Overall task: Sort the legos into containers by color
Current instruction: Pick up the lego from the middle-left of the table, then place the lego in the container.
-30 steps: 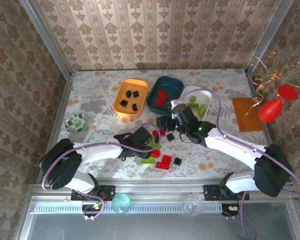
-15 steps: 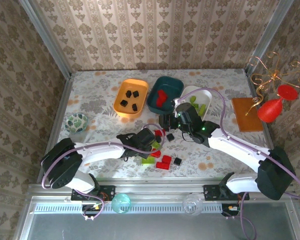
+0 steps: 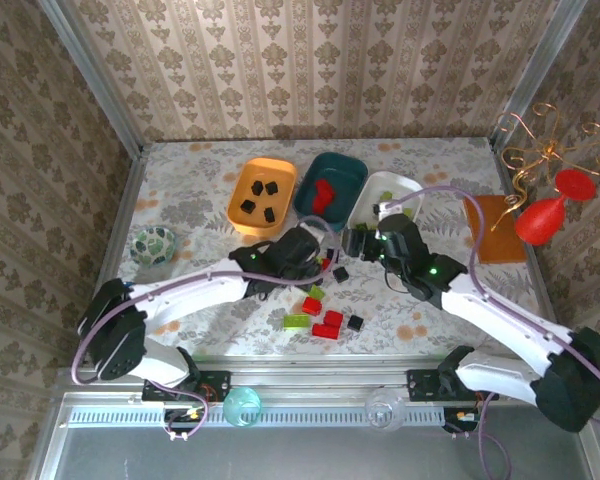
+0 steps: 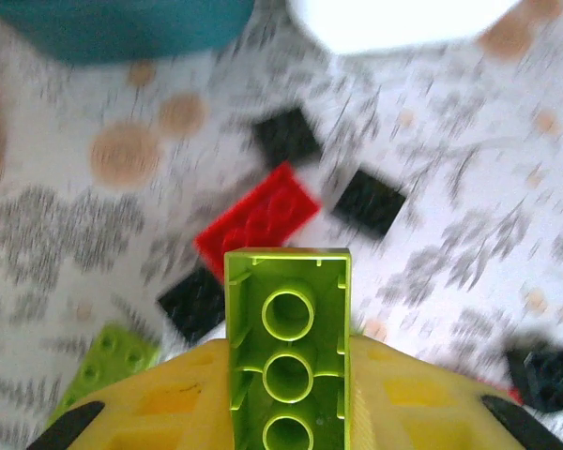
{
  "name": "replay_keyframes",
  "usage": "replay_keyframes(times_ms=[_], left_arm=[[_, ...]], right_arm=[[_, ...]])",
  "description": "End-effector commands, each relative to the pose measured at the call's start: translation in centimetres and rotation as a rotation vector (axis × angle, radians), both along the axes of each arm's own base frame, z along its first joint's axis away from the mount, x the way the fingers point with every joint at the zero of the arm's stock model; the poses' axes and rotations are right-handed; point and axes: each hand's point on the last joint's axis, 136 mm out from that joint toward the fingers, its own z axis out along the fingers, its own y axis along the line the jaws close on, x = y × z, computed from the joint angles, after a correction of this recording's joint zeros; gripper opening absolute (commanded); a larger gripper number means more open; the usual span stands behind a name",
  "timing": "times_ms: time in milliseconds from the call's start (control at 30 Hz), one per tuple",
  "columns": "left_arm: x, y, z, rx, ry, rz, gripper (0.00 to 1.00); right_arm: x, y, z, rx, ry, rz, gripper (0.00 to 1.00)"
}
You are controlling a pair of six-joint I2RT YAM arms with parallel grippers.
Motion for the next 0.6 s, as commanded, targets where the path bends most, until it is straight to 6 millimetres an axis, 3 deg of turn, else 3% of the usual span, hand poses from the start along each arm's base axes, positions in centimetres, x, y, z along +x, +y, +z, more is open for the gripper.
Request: replay_keyframes(times_ms=[0,133,267,400,567], left_arm=[[2.9,-3.9,2.3,-0.082,-0.052,-0.061,0.31],[6.6,-9.3,3.6,-0.125,-0.086,-0.113,0.30],[10.5,-13.5,3.3,-0.146,-0.084,-0.131,0.30],[13.8,-16.0,2.3,-0.173,-0.059,-0.119,0.30],[15.8,-18.3,1.4,-0.189,-0.026,-0.116,0.35]], right_arm=[[-1.2,-3.9,0.4,-0.009,-0.025,-0.148,0.82],[-2.4,-5.5,1.3,0.012,-0.058,-0.179,0.83],[-3.2,-6.3,1.4,0.001,-0.059,-0.193,0.83],[-3.7,-6.6,1.1,0.000,-0.053,-0.187,0.83],[-4.1,-6.0,0.2,0.001,-0.021,-0.153,0.83]])
